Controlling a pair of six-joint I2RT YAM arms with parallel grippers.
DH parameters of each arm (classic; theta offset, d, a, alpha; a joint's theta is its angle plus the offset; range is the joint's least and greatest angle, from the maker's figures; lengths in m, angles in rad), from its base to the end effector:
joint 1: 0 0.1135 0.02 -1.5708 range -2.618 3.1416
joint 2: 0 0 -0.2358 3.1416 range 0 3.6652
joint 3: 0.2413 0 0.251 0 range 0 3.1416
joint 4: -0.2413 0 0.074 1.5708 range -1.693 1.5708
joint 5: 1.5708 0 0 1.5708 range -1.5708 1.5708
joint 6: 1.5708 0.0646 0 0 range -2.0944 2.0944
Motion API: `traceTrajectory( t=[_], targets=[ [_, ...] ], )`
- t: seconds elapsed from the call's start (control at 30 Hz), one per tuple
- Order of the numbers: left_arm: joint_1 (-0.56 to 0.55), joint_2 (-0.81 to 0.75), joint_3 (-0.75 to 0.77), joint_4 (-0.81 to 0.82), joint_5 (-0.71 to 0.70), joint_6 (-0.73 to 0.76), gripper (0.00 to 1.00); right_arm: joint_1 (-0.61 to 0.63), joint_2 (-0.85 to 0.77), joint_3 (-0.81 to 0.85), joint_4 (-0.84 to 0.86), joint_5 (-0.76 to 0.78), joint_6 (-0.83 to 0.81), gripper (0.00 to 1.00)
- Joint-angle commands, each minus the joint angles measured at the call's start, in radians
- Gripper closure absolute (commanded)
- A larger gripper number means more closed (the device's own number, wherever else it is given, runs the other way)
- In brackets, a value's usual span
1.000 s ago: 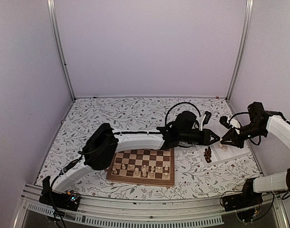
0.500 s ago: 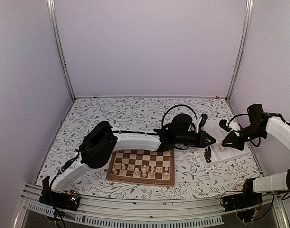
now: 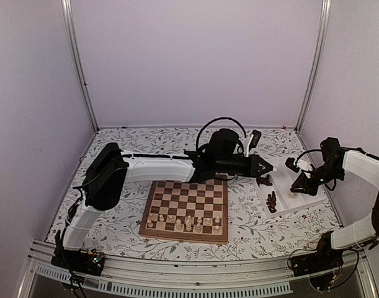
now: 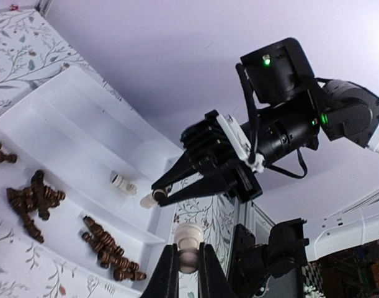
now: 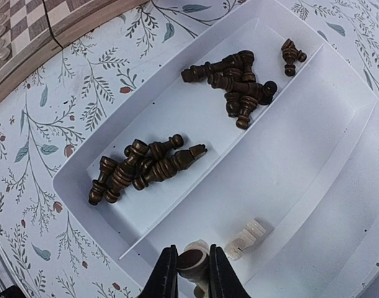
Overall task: Set up the chess pieces on the board
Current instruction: Place the chess piece on the chessboard.
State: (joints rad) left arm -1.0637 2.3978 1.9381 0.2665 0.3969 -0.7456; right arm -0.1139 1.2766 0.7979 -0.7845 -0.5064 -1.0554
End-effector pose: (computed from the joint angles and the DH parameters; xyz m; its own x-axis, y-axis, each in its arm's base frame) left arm 0.2548 -0.5101 0.1931 -0.7404 0.0444 -0.6707 0.6644 0.1993 -0.7203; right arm 0.2371 0.0044 0.1558 -0.4262 -0.7171 -0.5514 -0.8468 0.5307 -0.0356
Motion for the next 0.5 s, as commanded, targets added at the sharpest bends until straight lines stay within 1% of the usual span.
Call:
traceTrajectory(
  t=[0.0,0.13,0.2,0.37,0.47],
  targets=[
    [-0.001,-0.207,-0.107,-0.306,-0.095,0.185,1.00,-0.006,0.061,-0.003,0.077,0.021,0.069,0.85],
    [-0.017,-0.414,-0.238,-0.580,-0.248,0.322,1.00,-0.006,0.094,0.001,0.107,0.008,0.111,0.85],
    [-0.025,-0.513,-0.295,-0.734,-0.332,0.355,1.00,-0.006,0.109,0.003,0.121,0.005,0.131,0.85],
    [-0.048,-0.684,-0.449,-0.971,-0.447,0.347,1.00,-0.006,0.128,-0.007,0.164,0.007,0.173,0.85],
    [-0.060,-0.759,-0.546,-1.058,-0.475,0.312,1.00,-0.006,0.137,-0.015,0.191,-0.009,0.209,0.85]
  ],
)
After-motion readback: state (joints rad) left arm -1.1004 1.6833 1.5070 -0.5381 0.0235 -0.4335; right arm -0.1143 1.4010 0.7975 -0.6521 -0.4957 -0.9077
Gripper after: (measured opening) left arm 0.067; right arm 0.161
